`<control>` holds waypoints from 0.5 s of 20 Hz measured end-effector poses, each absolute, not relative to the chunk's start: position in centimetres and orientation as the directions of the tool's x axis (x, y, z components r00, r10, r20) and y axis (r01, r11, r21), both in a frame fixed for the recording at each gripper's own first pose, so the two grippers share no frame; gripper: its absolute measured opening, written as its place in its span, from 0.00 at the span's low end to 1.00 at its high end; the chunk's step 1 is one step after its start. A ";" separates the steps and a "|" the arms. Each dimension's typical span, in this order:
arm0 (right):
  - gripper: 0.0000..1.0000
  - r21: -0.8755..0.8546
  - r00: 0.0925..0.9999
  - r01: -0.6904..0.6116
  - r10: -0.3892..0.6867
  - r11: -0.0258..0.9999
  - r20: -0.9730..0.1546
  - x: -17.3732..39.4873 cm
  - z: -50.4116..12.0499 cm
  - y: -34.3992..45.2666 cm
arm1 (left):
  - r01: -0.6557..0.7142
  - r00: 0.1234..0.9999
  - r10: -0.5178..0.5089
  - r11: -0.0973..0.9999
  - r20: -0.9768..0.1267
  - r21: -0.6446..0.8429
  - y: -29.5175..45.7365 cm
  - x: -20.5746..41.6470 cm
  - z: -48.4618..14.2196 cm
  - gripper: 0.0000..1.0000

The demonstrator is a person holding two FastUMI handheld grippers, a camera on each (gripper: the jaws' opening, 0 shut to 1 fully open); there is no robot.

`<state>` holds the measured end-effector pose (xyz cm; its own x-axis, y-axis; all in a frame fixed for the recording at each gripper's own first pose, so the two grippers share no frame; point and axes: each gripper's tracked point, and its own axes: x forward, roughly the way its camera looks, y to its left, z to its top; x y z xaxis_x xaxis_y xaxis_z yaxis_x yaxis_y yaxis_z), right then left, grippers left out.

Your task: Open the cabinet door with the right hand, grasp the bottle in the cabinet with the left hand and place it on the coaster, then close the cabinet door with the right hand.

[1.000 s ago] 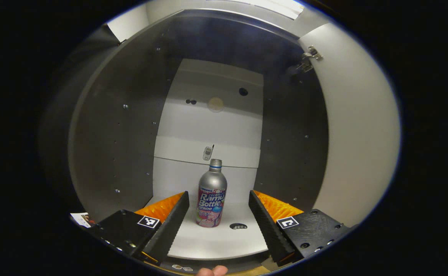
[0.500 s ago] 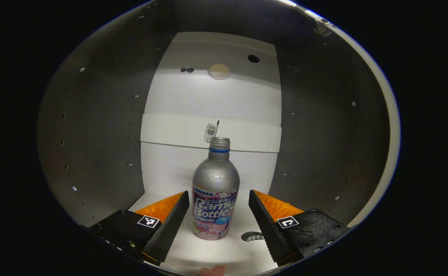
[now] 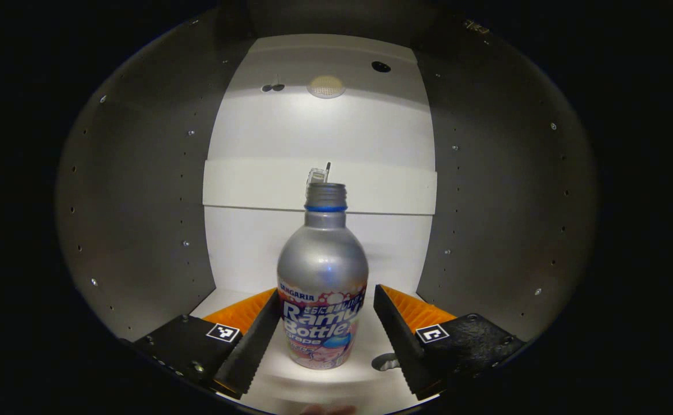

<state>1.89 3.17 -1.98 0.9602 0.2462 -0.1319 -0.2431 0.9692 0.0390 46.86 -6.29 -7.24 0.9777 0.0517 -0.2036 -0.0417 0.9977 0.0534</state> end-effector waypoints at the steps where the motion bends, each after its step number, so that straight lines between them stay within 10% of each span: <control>1: 0.83 0.042 0.960 -0.245 0.249 0.969 -0.131 1.9 -1.9 3.2 | -0.045 0.977 0.056 0.997 -0.204 0.061 -6.3 46.7 -7.2 0.95; 2: 0.83 0.046 0.959 -0.247 0.251 0.968 -0.129 1.9 -1.8 3.2 | -0.046 0.978 0.060 0.996 -0.201 0.073 -6.3 46.6 -7.2 0.77; 10: 0.83 0.051 0.958 -0.258 0.263 0.965 -0.117 1.8 -1.6 3.2 | 0.026 0.987 -0.015 0.997 -0.160 0.072 -7.0 41.9 -4.5 0.76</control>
